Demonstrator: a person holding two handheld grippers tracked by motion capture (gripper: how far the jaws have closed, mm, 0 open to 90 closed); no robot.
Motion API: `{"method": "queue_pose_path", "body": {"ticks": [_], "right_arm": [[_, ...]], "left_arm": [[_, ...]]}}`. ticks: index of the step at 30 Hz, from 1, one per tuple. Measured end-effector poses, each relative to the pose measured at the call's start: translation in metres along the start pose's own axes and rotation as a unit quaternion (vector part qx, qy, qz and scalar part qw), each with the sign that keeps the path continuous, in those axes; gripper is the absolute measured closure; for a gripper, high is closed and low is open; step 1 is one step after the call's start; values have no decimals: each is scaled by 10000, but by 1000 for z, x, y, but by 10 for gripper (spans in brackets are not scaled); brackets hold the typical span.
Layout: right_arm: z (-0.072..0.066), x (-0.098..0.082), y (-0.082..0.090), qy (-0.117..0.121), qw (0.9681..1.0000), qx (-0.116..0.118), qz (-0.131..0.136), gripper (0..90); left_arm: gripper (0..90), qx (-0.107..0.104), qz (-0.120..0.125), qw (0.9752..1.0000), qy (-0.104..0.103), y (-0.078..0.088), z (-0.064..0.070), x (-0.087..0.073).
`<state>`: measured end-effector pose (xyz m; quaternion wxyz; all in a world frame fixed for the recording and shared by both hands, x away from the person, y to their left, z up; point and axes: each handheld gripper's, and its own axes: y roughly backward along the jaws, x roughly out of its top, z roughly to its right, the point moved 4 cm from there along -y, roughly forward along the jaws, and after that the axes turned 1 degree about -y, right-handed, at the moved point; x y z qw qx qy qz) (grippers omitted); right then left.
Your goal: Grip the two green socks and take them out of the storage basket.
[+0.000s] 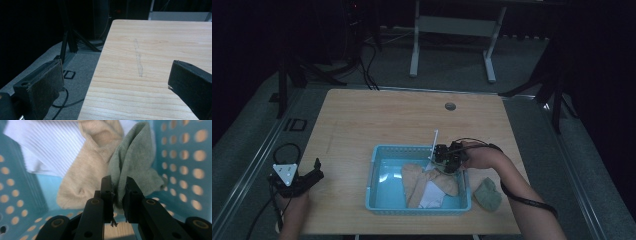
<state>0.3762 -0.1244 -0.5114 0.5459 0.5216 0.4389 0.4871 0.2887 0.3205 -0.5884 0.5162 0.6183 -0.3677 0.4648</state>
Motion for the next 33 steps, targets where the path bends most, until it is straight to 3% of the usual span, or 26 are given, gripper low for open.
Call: {"method": "queue_pose_path", "body": {"ticks": [14,23,33], "right_arm": [[-11,5,54,176,9991,-131,368,801],[-8,7,87,177,9979,-348,510,800],[-6,-3,103,142,9969,-433,640,800]], "left_arm": [[4,-9,4,10000,-4,0,0,0],[4,-16,1,10000,-1,0,0,0],[4,-1,-17,10000,7,0,0,0]]}}
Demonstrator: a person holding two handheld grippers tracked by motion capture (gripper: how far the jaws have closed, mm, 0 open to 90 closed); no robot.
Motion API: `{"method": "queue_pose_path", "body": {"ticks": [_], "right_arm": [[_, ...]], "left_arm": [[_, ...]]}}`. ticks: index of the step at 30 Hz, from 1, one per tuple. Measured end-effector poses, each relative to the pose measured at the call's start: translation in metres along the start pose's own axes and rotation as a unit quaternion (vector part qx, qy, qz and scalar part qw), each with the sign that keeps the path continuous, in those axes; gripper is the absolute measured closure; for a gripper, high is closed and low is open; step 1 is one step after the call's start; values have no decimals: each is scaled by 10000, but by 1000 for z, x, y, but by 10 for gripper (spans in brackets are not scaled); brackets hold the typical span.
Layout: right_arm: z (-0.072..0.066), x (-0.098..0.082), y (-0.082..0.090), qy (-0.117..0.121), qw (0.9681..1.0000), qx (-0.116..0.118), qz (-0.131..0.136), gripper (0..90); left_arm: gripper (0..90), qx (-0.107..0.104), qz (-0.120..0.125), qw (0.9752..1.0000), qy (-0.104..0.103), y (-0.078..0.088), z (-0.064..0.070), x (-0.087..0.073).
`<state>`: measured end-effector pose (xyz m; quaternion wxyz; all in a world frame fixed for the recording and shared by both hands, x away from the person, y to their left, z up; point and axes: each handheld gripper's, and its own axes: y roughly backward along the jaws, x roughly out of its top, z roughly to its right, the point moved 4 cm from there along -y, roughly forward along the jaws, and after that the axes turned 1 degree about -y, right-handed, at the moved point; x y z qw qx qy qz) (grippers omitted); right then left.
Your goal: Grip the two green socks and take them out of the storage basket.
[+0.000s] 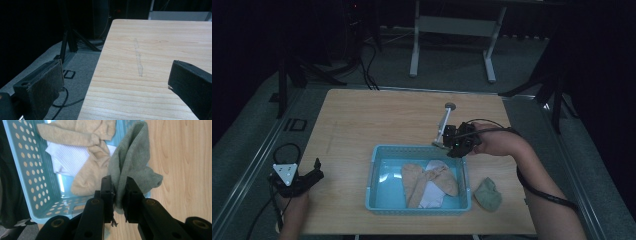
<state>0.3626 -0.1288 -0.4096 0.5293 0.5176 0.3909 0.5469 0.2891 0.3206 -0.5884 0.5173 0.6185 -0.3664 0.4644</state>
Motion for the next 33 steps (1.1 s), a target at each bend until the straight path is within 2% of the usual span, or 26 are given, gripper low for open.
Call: {"method": "queue_pose_path", "body": {"ticks": [6,15,27,33], "right_arm": [[6,-16,8,-166,9998,-77,12,800],[16,-49,11,-500,9986,-131,-57,800],[26,-98,13,-1005,9948,-151,-107,800],[28,-111,14,-1149,9932,-163,-99,800]], "left_arm": [[4,0,-4,10000,-4,0,0,0],[4,3,-2,10000,9,0,0,0],[4,9,-22,10000,-13,-1,0,0],[4,14,-17,10000,-15,0,1,0]]}}
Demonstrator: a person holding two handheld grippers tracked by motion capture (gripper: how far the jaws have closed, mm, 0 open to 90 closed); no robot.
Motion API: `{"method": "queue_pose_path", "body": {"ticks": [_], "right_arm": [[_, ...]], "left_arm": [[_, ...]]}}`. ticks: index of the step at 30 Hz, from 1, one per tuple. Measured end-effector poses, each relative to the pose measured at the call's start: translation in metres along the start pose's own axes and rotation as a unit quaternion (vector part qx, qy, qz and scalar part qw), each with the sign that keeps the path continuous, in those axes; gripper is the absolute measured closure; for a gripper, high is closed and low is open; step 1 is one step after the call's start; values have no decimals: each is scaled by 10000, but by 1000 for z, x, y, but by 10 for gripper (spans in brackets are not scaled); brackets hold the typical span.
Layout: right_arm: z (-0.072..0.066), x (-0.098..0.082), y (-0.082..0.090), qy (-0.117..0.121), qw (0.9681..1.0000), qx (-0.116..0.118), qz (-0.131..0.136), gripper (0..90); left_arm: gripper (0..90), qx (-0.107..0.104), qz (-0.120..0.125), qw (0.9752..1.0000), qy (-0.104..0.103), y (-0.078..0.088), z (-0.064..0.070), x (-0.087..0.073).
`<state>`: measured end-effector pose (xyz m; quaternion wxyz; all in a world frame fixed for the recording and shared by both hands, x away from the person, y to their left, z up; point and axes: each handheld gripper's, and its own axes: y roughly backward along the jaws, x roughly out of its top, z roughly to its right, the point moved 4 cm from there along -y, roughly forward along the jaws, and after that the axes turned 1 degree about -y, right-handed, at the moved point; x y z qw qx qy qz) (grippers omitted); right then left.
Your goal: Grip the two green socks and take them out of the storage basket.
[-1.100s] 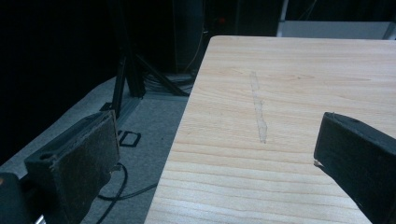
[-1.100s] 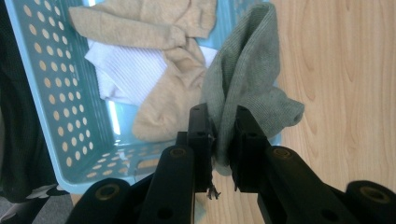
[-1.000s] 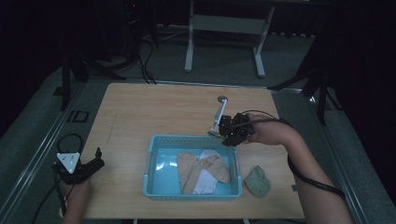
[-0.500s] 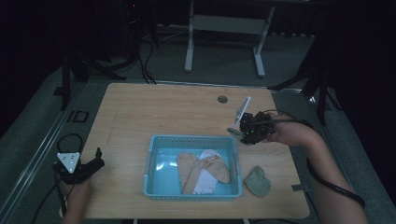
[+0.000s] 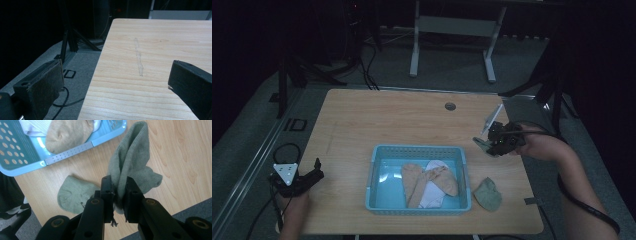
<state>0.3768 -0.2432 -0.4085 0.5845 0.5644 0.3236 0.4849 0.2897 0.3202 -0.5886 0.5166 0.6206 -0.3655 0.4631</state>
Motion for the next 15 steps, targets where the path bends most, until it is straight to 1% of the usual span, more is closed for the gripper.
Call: {"method": "queue_pose_path", "body": {"ticks": [3,6,10,15], "right_arm": [[2,-2,1,-53,10000,-7,27,800],[3,-3,-2,-57,10000,7,37,800],[5,-4,-12,-128,9999,-2,31,800],[7,-7,-31,-175,9998,68,-40,800]], "left_arm": [[4,-4,-4,10000,6,0,0,0],[4,-11,-4,10000,2,0,0,0],[4,-24,-3,10000,1,0,0,0],[4,-21,5,10000,-15,0,0,0]]}}
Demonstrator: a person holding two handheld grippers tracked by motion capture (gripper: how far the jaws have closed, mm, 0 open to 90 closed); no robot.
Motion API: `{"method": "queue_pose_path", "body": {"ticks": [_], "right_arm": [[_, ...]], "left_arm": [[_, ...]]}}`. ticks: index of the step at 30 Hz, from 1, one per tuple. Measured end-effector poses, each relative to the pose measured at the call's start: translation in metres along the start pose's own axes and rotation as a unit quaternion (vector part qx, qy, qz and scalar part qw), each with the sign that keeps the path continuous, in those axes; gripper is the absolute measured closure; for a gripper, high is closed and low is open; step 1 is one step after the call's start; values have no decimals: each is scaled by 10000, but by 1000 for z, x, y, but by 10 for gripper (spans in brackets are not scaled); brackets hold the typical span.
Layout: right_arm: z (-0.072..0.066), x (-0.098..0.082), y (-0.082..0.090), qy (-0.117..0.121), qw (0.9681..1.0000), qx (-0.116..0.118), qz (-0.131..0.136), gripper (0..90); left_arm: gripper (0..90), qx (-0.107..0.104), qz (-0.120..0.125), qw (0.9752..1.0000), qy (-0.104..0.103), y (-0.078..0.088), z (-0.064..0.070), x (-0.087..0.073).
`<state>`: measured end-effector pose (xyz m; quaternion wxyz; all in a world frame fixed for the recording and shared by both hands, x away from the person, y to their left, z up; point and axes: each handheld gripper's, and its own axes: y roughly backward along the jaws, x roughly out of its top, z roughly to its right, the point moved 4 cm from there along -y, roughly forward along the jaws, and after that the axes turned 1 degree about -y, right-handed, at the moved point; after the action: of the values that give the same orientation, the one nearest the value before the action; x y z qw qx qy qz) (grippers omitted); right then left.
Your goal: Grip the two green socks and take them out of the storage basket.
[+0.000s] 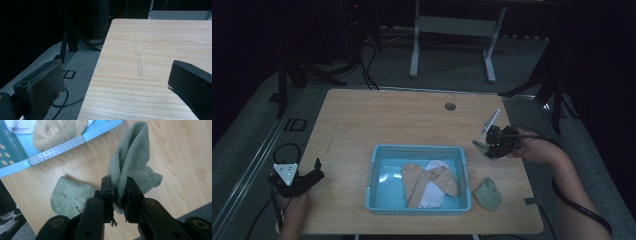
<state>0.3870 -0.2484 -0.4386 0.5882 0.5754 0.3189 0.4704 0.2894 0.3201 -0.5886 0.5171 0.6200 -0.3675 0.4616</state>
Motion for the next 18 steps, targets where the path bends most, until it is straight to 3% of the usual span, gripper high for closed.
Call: {"method": "queue_pose_path", "body": {"ticks": [18], "right_arm": [[7,-6,-64,-257,9993,227,-126,800]], "left_arm": [[4,-8,2,10000,-2,0,0,0]]}}
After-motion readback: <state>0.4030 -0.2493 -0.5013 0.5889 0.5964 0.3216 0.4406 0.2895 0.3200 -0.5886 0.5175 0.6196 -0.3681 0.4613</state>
